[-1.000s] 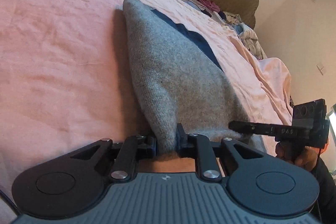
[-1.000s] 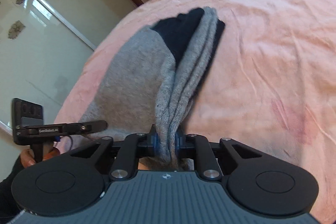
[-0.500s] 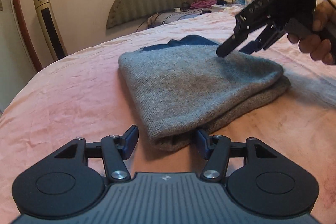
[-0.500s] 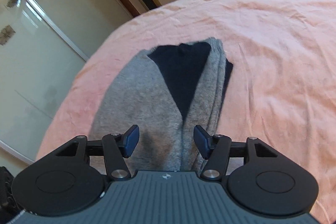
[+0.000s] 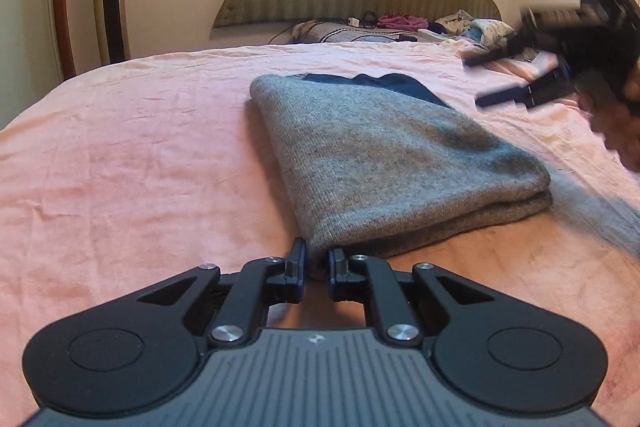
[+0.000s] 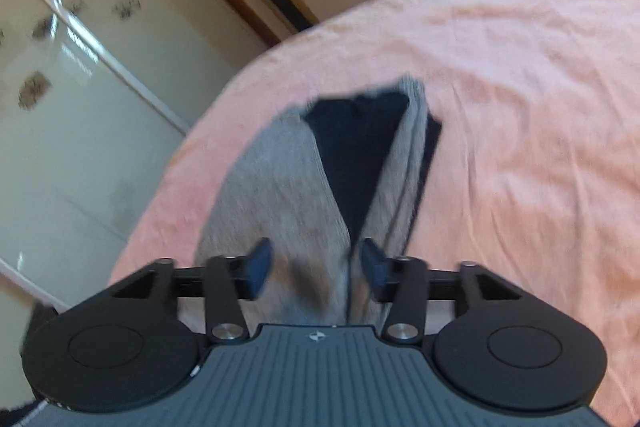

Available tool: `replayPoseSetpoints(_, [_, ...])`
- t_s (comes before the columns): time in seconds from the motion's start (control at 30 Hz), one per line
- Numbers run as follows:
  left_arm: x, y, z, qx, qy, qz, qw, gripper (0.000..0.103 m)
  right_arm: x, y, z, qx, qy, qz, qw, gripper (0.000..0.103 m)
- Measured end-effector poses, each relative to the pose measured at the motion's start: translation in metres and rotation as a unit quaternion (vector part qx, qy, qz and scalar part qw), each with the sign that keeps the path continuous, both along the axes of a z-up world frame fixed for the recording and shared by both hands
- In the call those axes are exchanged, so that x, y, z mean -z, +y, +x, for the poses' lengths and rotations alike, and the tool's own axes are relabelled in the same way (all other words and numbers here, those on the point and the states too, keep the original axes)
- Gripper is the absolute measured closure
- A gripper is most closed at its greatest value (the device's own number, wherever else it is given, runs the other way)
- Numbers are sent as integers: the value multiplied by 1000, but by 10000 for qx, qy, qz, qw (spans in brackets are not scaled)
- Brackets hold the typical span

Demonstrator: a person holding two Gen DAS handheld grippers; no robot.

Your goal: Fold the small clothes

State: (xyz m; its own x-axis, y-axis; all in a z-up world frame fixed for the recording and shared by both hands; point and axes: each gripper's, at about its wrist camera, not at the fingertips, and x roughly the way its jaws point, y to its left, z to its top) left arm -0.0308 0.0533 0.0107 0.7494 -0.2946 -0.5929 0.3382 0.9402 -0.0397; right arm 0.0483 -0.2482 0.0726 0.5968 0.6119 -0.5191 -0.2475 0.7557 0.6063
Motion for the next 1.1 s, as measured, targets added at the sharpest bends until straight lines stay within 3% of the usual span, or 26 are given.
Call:
replayPoseSetpoints(0.2, [1, -1, -4, -36, 16, -47, 10000, 86, 19, 9, 78, 304, 803, -122, 9962, 37])
replayPoseSetpoints(0.27, [2, 0, -3, -82, 47, -71, 9999, 74, 34, 16, 91, 310, 935, -332, 9946, 49])
replayPoseSetpoints(0.3, [2, 2, -1, -92, 84, -98, 9999, 57, 38, 19, 93, 345, 939, -548, 9935, 89])
replayPoseSetpoints(0.33, [2, 2, 0, -72, 125, -127, 9998, 35, 38, 18, 91, 289, 843, -590, 9943, 93])
replayPoseSetpoints(0.37, [2, 3, 1, -35, 171, -135, 9998, 27, 34, 17, 84, 245, 633, -624, 9957, 93])
replayPoseSetpoints(0.5, [2, 3, 5, 38, 208, -152, 9997, 25, 50, 3, 67, 336, 493, -619, 9963, 99])
replayPoseSetpoints(0.53, [2, 5, 5, 53, 213, -217, 9995, 25, 49, 1, 64, 398, 472, -530, 9967, 98])
replayPoseSetpoints(0.6, [-3, 17, 5, 82, 319, -580, 9978, 25, 42, -7, 54, 561, 620, -63, 9965, 77])
replayPoseSetpoints(0.63, [-5, 27, 5, 79, 463, -970, 9942, 25, 38, -12, 44, 598, 641, 197, 9960, 57])
replayPoseSetpoints(0.67, [-7, 38, 5, 71, 639, -1434, 9876, 25, 34, -16, 31, 556, 584, 429, 9958, 31])
replayPoseSetpoints(0.73, [-5, 62, 9, 9, 1029, -2428, 9646, 24, 33, -18, 6, 282, 676, 633, 9953, 18])
replayPoseSetpoints(0.77, [-1, 71, 14, -76, 1234, -2846, 9506, 24, 36, -17, -4, 118, 866, 624, 9942, 21])
replayPoseSetpoints(0.83, [10, 79, 27, -245, 1696, -3419, 9240, 23, 48, -14, -23, -88, 1201, 536, 9913, 24])
replayPoseSetpoints(0.87, [15, 80, 35, -264, 1874, -3601, 9135, 24, 51, -14, -32, -123, 1126, 642, 9915, 25])
replayPoseSetpoints(0.93, [17, 72, 50, -169, 2040, -3762, 9036, 24, 58, -12, -41, -248, 1302, 993, 9862, 25])
replayPoseSetpoints(1.0, [18, 56, 67, -60, 2214, -3678, 9031, 28, 58, -4, -44, -369, 1277, 946, 9866, 27])
replayPoseSetpoints(1.03, [18, 48, 73, -45, 2243, -3531, 9083, 49, 56, 0, -45, -408, 1264, 834, 9876, 36])
replayPoseSetpoints(1.07, [20, 39, 79, -46, 2372, -3352, 9118, 68, 56, 5, -44, -411, 1311, 679, 9882, 64])
replayPoseSetpoints(1.1, [25, 33, 85, -120, 2584, -3238, 9101, 89, 56, 9, -43, -456, 1380, 450, 9884, 80])
